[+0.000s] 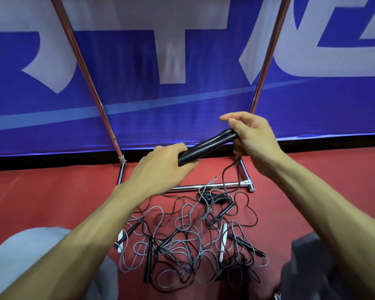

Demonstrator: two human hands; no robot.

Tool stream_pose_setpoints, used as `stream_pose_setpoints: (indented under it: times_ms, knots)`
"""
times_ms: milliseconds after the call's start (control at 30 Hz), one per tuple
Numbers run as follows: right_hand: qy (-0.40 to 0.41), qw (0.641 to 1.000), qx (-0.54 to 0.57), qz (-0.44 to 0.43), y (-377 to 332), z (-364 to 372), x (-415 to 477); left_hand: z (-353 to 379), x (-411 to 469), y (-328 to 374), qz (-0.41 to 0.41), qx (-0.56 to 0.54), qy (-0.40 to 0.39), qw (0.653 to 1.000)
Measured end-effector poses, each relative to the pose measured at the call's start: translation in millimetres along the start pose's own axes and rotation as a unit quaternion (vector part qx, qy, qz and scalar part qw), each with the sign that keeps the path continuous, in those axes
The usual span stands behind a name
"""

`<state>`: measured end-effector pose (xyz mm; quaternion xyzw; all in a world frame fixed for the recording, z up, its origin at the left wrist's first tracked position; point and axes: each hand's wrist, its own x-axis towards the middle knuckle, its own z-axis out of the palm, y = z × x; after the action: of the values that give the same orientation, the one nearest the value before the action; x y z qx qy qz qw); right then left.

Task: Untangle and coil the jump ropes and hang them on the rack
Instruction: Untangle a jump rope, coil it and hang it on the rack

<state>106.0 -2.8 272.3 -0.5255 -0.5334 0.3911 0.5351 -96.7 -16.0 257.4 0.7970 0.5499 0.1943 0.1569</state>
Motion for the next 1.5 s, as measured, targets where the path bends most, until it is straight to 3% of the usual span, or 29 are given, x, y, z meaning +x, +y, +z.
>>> stream_pose_setpoints:
  times_ms: [167,300,333,400,467,533,633,833,933,1033,1133,1233,1333,1500]
  knots:
    - [-0.030,0.999,0.012,0.004,-4,7,-8,5,-1,3,-0.033,-0.035,-0.023,0.999]
    - [-0.064,0.993,0.100,0.005,-18,4,-11,9,1,9,-0.054,-0.174,-0.026,0.983]
    - [-0.077,0.991,0.107,0.004,-19,4,-11,9,2,10,-0.068,-0.244,-0.027,0.967]
    - [-0.112,0.991,0.072,0.005,-16,4,-13,9,3,16,-0.088,-0.421,-0.032,0.902]
    - [-0.172,0.984,-0.055,-0.003,-7,8,-16,4,3,19,-0.085,-0.548,-0.016,0.832]
    - [-0.230,0.950,-0.210,-0.013,3,16,-20,1,5,19,-0.082,-0.578,0.010,0.812]
    - [-0.235,0.920,-0.313,-0.031,14,28,-22,4,5,17,-0.106,-0.580,0.043,0.807]
    - [-0.305,0.852,-0.407,-0.127,5,37,-34,13,10,11,-0.132,-0.533,0.066,0.833]
    - [-0.311,0.839,-0.412,-0.170,4,39,-35,16,10,13,-0.134,-0.506,0.086,0.848]
    - [-0.315,0.851,-0.379,-0.181,7,41,-38,18,10,14,-0.130,-0.409,0.147,0.891]
    - [-0.298,0.873,-0.353,-0.156,7,43,-39,13,9,17,-0.116,-0.294,0.197,0.928]
    - [-0.357,0.888,-0.290,-0.015,7,41,-42,5,10,16,-0.094,-0.308,0.223,0.920]
    - [-0.406,0.868,-0.279,0.058,14,37,-41,1,12,12,-0.095,-0.341,0.237,0.905]
    - [-0.403,0.793,-0.457,0.010,23,29,-33,-8,13,3,-0.109,-0.289,0.283,0.908]
